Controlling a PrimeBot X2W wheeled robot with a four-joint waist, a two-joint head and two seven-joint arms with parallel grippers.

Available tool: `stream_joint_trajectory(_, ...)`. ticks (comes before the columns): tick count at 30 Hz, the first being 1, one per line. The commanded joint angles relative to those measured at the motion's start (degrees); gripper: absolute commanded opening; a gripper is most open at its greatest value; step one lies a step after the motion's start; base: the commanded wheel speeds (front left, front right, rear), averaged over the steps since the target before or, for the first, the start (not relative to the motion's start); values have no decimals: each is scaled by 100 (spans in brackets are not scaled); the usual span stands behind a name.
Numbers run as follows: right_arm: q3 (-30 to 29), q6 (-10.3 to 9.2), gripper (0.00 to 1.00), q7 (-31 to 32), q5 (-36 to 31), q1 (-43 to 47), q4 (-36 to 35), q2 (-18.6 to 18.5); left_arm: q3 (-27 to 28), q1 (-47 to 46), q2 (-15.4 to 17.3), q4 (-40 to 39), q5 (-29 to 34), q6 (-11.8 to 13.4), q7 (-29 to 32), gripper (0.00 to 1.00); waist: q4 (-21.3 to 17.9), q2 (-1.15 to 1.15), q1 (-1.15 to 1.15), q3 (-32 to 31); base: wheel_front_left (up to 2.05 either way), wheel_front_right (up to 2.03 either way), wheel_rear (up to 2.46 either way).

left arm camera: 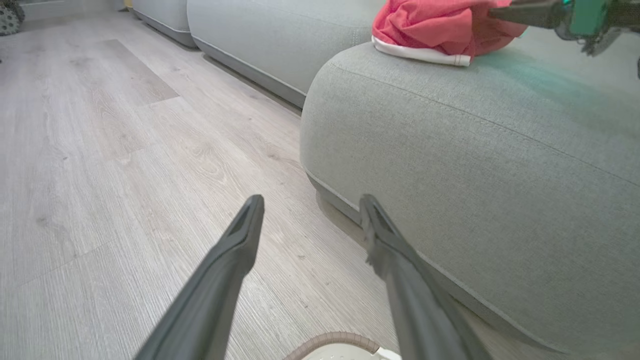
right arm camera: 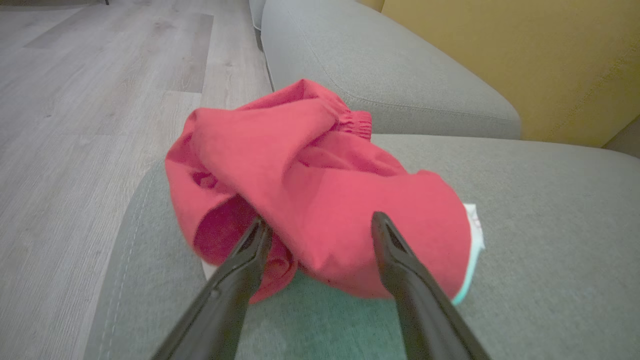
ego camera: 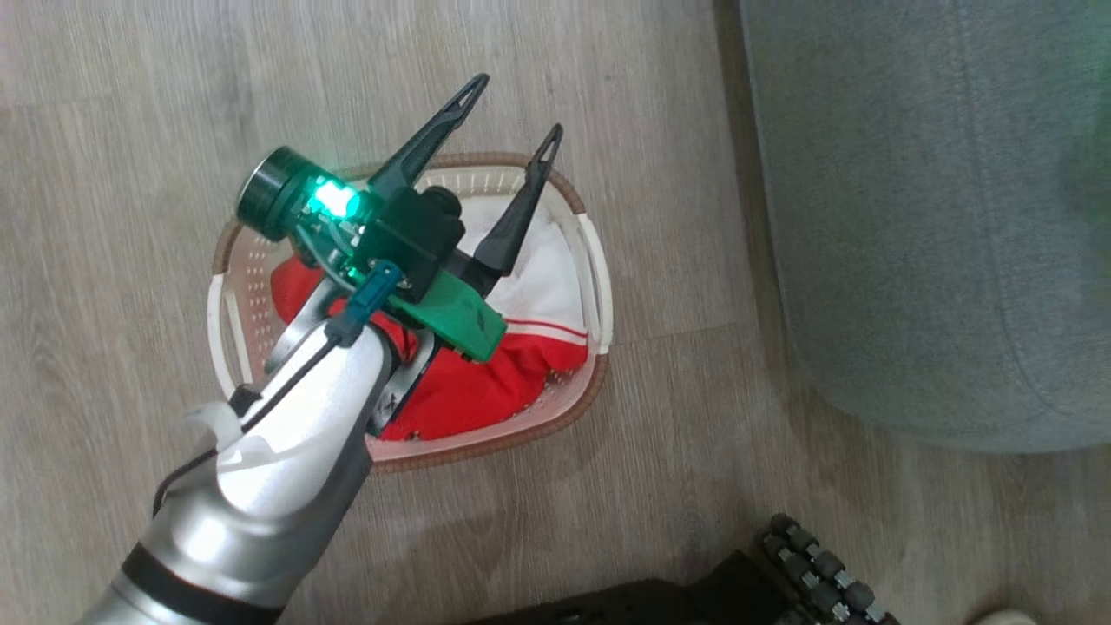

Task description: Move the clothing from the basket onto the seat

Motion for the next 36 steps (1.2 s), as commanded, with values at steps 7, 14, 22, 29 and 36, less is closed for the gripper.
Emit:
stream_joint_trajectory(7,296,-2,100,-37,393,1032,-889,-87,205,157,-11,142,-223,108,-250,100,-13,0,0,-610,0,0,0)
stream_joint_trajectory(14,653,-2,100,-37,434,1599,-1488,-4,338,441,-165,502,-509,180,-493,100,164,0,0,-1458,0,0,0)
stream_joint_trajectory(22,1100,-2,100,-37,517,2268,-1789,437,759,1189,-295,593,-908,298,-582,100,581,0,0,-2691,0,0,0)
stream_joint_trajectory(29,1059,-2,100,-37,486,3002,-1978,939,1215,2019,-277,371,-993,394,-584,100,909,0,0,-3413,0,0,0)
stream_joint_trajectory(36,830,-2,100,-37,253,3917,-2402,1472,1748,2820,-328,86,-989,621,-584,100,1132,0,0,-3866,0,0,0)
